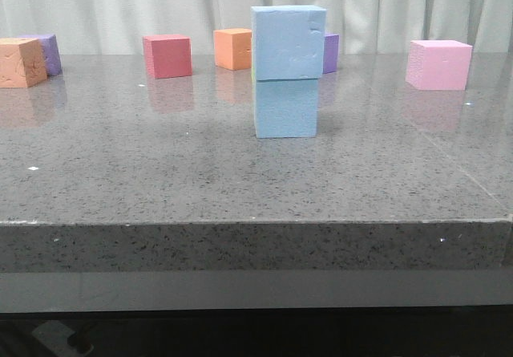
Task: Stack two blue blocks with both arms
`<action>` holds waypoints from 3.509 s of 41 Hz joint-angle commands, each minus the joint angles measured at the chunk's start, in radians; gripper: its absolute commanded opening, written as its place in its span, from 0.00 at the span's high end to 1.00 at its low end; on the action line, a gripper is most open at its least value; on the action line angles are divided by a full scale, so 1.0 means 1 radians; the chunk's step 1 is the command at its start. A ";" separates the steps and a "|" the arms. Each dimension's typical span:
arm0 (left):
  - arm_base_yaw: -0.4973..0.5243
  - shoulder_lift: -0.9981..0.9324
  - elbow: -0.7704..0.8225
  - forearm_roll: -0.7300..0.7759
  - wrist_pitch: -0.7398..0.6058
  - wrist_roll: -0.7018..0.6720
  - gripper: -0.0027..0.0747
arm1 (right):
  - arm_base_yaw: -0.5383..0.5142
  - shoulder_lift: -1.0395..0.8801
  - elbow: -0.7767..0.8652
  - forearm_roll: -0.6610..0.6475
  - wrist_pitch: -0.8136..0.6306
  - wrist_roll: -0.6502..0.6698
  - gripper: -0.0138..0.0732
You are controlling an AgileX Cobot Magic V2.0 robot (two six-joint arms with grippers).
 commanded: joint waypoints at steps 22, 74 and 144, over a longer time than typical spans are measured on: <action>-0.001 -0.624 0.706 0.022 -0.292 -0.134 0.19 | -0.006 -0.004 -0.021 -0.001 -0.060 -0.010 0.08; -0.001 -0.915 0.998 0.024 -0.415 -0.179 0.99 | -0.006 -0.004 -0.012 0.000 -0.066 -0.010 0.92; 0.555 -1.479 1.725 -0.286 -1.185 0.115 0.99 | -0.006 -0.004 -0.012 0.000 -0.065 -0.010 0.92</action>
